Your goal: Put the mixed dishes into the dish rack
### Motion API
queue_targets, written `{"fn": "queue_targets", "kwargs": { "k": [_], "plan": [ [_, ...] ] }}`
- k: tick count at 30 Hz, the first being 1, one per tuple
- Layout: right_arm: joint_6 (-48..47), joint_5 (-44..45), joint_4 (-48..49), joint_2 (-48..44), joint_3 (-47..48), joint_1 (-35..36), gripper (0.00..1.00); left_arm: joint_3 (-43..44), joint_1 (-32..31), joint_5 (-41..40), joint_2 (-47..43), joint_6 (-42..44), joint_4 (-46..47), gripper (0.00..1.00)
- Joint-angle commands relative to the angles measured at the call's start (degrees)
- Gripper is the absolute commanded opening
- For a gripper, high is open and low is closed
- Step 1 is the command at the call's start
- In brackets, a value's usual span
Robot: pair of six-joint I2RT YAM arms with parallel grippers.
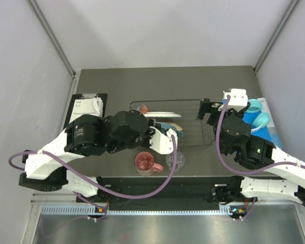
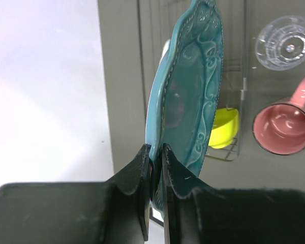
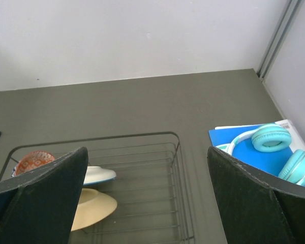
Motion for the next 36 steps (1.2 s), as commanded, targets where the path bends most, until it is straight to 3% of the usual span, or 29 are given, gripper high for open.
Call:
{"fn": "queue_targets", "kwargs": {
  "k": [1,10,24,36],
  "plan": [
    [1.12,1.85,-0.08,-0.59,-0.62,-0.53,1.0,3.64,-2.07,-8.94,-1.06,2.72,8.42,0.0],
    [1.65,2.12,-0.07,-1.29,-1.67,-0.53,1.0,-18.22,-2.6,-9.73,-9.22,2.99,22.39,0.0],
    [4.02,1.85,-1.39,-1.55,-3.17,-0.53,1.0,-32.21,-4.44,-15.44,-13.36,-0.36,36.9,0.0],
    [5.25,1.94,-2.36,-4.89,-6.24,-0.53,1.0,-42.06,-4.97,-15.35,-14.42,-0.45,46.04,0.0]
  ]
}}
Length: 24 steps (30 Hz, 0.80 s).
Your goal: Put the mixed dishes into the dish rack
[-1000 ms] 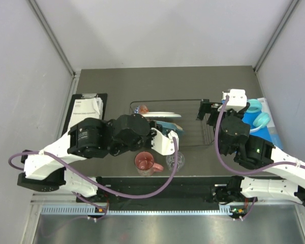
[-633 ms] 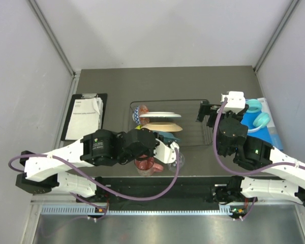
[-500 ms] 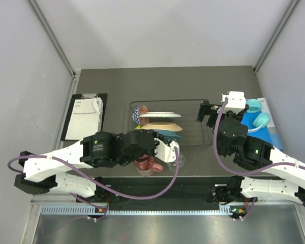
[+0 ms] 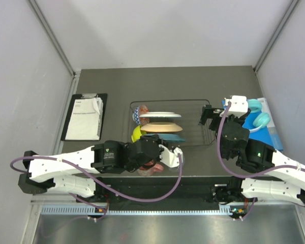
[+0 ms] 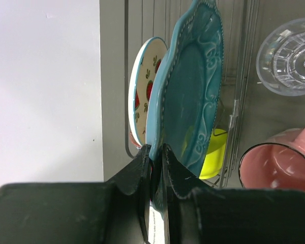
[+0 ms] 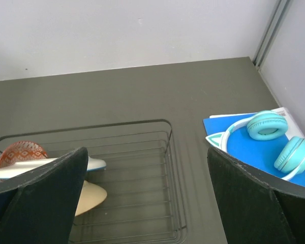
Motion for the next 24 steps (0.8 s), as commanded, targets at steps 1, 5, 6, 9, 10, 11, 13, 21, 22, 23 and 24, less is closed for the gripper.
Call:
{"fn": "queue_targets", "kwargs": {
  "k": [1,5,6,9,10,11,13,21,22,23,24],
  "plan": [
    [1.23,0.94,0.57,-1.83,-0.91,-0.53,1.0,-1.89,-0.23,-5.01,-3.66,1.17,14.22,0.0],
    [1.41,0.33,0.57,-2.01,-1.88,-0.53,1.0,-5.5,-0.31,-5.37,-4.72,2.75,18.96,0.0],
    [1.5,0.15,0.57,-2.01,-2.23,-0.45,1.0,-5.94,-0.31,-5.63,-4.9,3.28,20.02,0.0],
    [1.85,-0.47,0.48,-2.01,-2.84,-0.53,1.0,-8.31,-0.31,-6.16,-5.25,6.0,23.88,0.0],
    [1.93,-0.73,0.57,-1.92,-2.93,-0.53,1.0,-8.93,-0.31,-6.16,-5.34,6.79,25.03,0.0],
    [2.11,-0.82,0.57,-1.83,-3.02,-0.53,1.0,-10.5,-0.31,-6.95,-5.68,7.58,28.78,0.0],
    [2.28,-1.17,0.31,-1.57,-3.02,-0.53,1.0,-11.39,-0.31,-7.22,-5.78,9.7,30.83,0.0],
    [2.99,-2.49,0.04,-1.04,-3.28,-0.53,1.0,-10.69,-0.14,-9.41,-6.3,12.16,33.21,0.0],
    [3.08,-2.58,0.04,-1.13,-3.2,-0.45,1.0,-10.52,-0.14,-9.59,-6.39,12.6,33.65,0.0],
    [3.25,-2.67,-0.13,-1.22,-3.28,-0.45,1.0,-10.34,-0.05,-9.85,-6.57,12.95,33.65,0.0],
    [3.34,-2.58,-0.22,-1.22,-3.28,-0.45,1.0,-10.25,0.21,-10.12,-6.57,13.21,33.65,0.0]
  ]
}}
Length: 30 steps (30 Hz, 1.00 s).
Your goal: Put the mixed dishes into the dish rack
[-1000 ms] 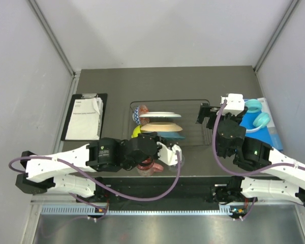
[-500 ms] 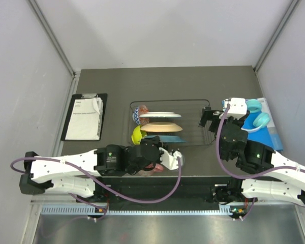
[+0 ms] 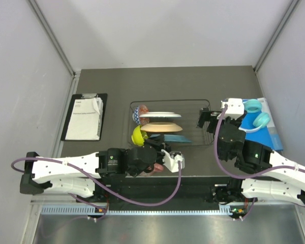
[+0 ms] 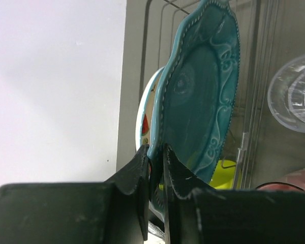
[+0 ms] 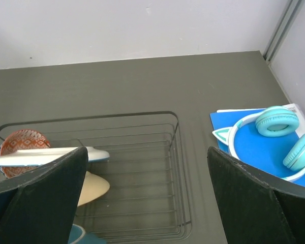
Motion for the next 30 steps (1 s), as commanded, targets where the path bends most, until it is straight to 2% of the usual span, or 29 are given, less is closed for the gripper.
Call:
{"fn": "queue_targets", "kwargs": {
  "k": [1,9,23,30],
  "plan": [
    [1.42,-0.57,0.22,-0.23,-0.44,-0.45,0.99,3.32,1.0,-8.76,-3.64,5.11,11.8,0.0],
    [2.21,-0.92,-1.54,-0.67,-0.18,-0.45,1.0,-0.01,4.42,-8.76,-6.27,5.99,12.32,0.0],
    [3.53,-0.57,-3.21,-1.02,-0.44,-0.45,1.0,1.04,3.81,-3.49,-3.11,-2.88,2.75,0.0],
    [4.14,-0.48,-3.74,-1.73,-0.88,-0.45,1.0,-0.19,3.81,-2.88,-1.36,-2.98,4.67,0.0]
  ]
}}
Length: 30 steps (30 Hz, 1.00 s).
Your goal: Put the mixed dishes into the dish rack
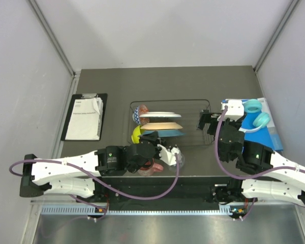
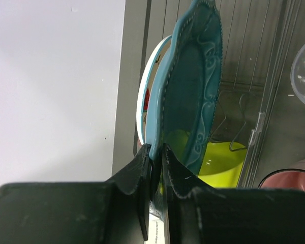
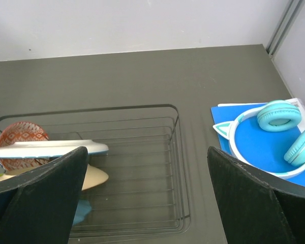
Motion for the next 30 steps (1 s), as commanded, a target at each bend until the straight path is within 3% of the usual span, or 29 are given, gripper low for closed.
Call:
{"fn": "queue_targets", "kwargs": {
  "k": [1,13,19,26,30],
  "plan": [
    [1.41,0.35,-0.57,-1.09,-0.31,-0.36,1.0,1.16,0.14,-1.63,0.07,-1.3,6.97,0.0],
    [1.41,0.35,-0.92,-1.71,-0.58,-0.36,1.0,-1.91,0.05,-1.19,2.26,-2.87,9.43,0.0],
    [1.76,0.35,-1.27,-3.2,-0.84,-0.45,1.0,-2.35,0.14,-1.81,3.76,-7.44,5.22,0.0],
    [1.94,0.35,-1.71,-3.73,-1.1,-0.45,1.0,-2.18,0.14,-0.75,5.69,-10.87,2.4,0.19],
    [2.03,0.26,-1.71,-3.9,-1.28,-0.45,1.0,-1.74,0.14,0.04,6.83,-11.49,1.52,0.57]
  ]
}}
